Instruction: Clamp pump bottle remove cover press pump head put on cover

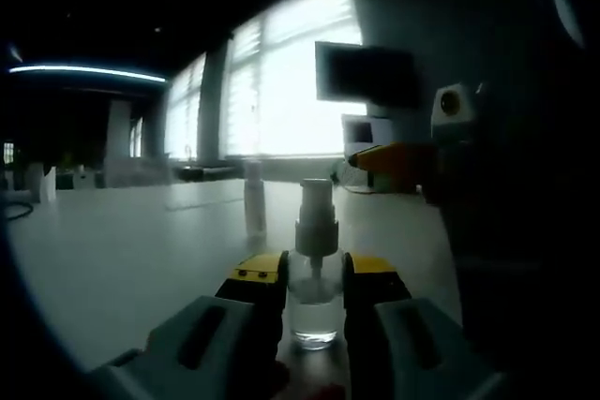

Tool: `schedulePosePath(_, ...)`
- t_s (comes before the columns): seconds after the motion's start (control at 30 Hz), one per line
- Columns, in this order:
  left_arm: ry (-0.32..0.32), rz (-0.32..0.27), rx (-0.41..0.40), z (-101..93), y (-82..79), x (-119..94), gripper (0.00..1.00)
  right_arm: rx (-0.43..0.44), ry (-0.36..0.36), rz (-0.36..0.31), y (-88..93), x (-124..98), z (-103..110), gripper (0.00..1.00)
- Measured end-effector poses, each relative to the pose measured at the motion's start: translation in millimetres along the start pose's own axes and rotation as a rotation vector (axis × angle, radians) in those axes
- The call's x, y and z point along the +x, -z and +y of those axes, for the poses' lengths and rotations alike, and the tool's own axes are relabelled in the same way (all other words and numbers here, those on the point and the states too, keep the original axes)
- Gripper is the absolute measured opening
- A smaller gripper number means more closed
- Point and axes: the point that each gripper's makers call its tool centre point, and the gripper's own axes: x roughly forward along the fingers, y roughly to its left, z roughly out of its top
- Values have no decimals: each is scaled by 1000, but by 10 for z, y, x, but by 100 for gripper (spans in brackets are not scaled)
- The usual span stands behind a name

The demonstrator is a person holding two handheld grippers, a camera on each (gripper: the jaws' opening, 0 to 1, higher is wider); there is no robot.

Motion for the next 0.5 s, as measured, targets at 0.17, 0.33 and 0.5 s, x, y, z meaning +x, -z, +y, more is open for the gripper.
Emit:
schedulePosePath(0.17, -2, -5, -9, 13, -8, -4, 15, -54, -28, 32, -65, 31, 31, 4)
schedulePosePath(0.33, -3, -6, -9, 2, -14, -5, 15, -142, -85, 79, -155, 102, 55, 4)
schedulePosePath(0.5, -13, -10, -2, 19, -16, -4, 15, -126, -180, 91, -322, 187, 136, 4)
